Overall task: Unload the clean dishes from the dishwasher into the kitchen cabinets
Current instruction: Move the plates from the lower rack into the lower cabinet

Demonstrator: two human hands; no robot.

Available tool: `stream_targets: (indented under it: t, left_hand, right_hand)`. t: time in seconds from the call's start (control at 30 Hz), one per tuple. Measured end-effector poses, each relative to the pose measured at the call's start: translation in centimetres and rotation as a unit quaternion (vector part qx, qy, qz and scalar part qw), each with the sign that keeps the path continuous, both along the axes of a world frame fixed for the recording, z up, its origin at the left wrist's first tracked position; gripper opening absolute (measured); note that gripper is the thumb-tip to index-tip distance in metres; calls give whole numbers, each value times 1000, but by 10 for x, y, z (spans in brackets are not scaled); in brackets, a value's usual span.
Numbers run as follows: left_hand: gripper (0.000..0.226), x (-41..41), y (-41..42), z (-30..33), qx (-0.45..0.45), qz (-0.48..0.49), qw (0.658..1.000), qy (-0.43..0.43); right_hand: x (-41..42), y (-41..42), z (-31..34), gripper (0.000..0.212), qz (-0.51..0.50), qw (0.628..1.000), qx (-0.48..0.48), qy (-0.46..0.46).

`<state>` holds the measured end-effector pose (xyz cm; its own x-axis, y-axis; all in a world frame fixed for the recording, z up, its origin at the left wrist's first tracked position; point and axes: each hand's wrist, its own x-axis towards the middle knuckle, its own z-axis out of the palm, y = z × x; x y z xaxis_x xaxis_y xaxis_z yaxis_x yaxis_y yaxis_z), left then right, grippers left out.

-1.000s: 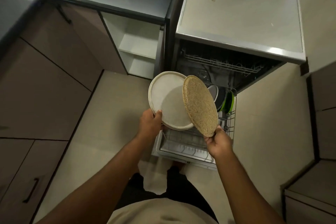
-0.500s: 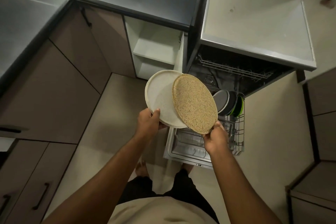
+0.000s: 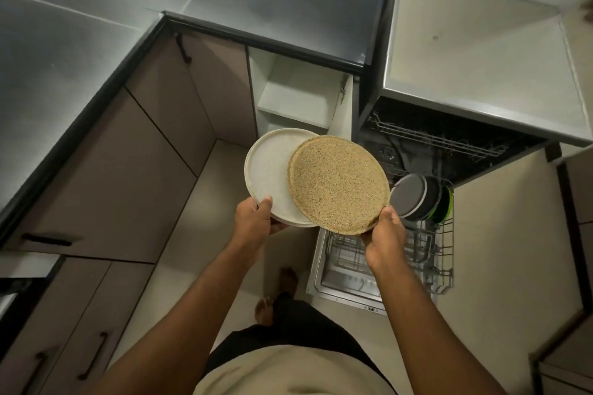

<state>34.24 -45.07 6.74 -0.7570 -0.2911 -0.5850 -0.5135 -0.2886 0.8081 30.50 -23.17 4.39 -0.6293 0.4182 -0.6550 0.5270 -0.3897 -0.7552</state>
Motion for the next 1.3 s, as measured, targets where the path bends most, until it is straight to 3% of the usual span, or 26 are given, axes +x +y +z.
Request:
stream_targets:
  t: [0.3,0.53,0.93,1.0,1.17,1.3]
  left_hand:
    - [27,-42,-47,-2,-7,46,999,-27]
    - [23,-64,-65,-8,-4,75,996,-45]
    - [15,-113,-106,-20,-10,36,998,-52]
    - [20,-124,-116,-23,-21,15,998,-58]
    - [24,-144,-137,-25,-21,-26,998,-60]
    - [31,-178,-163,-37,10,-61,996,-65]
  right_hand:
    - [-52,-40,2,38,119,989,43,74]
    - [-81,-56,-2,62,196,971,90,100]
    - [-116,-92,-2,83,198,959,185,83]
    - [-122,-100,-2,80,206,945,235,95]
    - [-130,-117,-5,46,250,913,302,110]
    - [-147,-139,-17,47,254,907,321,98]
